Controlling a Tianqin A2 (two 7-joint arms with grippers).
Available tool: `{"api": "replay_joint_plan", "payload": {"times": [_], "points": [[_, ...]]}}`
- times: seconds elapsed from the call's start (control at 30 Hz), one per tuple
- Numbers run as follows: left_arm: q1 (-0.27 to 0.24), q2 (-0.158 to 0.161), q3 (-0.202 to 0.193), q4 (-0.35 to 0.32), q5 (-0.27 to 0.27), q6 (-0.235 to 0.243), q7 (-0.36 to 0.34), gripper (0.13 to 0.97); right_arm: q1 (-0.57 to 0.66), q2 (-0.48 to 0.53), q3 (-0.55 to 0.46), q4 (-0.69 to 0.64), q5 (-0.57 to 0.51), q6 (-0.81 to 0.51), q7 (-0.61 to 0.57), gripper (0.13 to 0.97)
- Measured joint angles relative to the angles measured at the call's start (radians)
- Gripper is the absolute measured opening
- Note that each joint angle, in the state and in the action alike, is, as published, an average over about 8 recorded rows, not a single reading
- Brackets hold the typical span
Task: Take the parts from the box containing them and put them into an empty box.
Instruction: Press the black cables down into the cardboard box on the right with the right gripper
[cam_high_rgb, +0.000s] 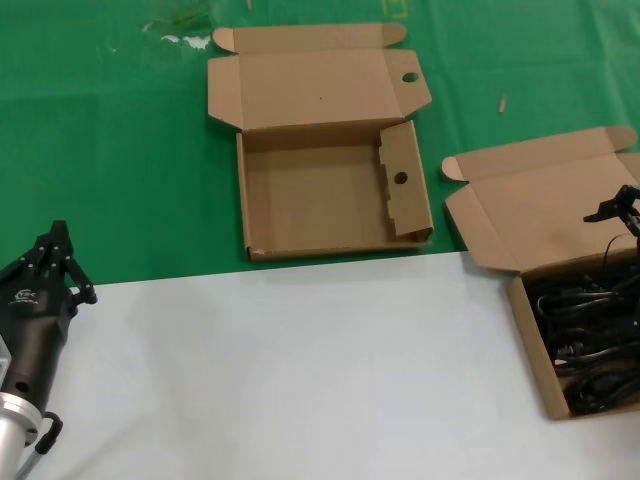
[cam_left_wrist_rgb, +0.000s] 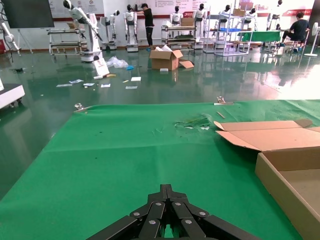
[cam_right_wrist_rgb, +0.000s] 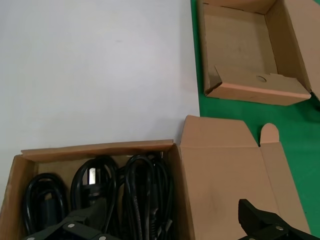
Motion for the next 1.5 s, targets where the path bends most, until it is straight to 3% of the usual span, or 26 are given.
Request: {"api": "replay_joint_plan", "payload": {"times": [0.3,0.43,0.73,1.0,1.3,1.5], "points": [[0.0,0.0,0.0,0.0,0.0,0.0,0.0,0.14,0.033,-0.02,-0.012,-0.022,-0.031,-0.034,0.024,0.84],[0.0,0.0,0.0,0.0,0.0,0.0,0.0,0.14,0.029,-0.02,-0.015,-0.022,-0.04,-0.043,0.032,0.84],[0.0,0.0,0.0,0.0,0.0,0.0,0.0,0.14,0.009,-0.043,-0.013,-0.055,-0.045,-0.021,0.011,0.678],[0.0,0.0,0.0,0.0,0.0,0.0,0.0,0.14,-0.009,-0.065,-0.009,-0.096,-0.039,0.004,-0.025,0.461],[0.0,0.0,0.0,0.0,0.0,0.0,0.0,0.14,-0.008,-0.085,-0.007,-0.143,-0.035,0.02,-0.06,0.289],[0.0,0.0,0.0,0.0,0.0,0.0,0.0,0.14,0.001,-0.087,-0.008,-0.149,-0.037,0.018,-0.06,0.258]]}}
